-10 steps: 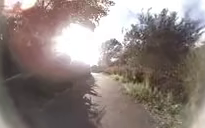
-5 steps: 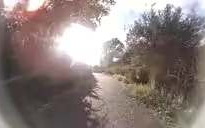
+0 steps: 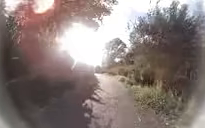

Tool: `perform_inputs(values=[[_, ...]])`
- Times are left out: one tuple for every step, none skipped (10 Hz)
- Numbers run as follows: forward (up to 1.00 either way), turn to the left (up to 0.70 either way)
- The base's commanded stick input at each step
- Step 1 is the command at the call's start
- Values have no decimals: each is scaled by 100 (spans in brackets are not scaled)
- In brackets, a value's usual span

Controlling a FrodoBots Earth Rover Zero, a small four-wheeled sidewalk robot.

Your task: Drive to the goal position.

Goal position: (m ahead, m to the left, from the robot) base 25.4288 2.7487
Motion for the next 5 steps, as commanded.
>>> perform_inputs(values=[[50, 1], [50, 1], [50, 2], [50, 2], [50, 2]])
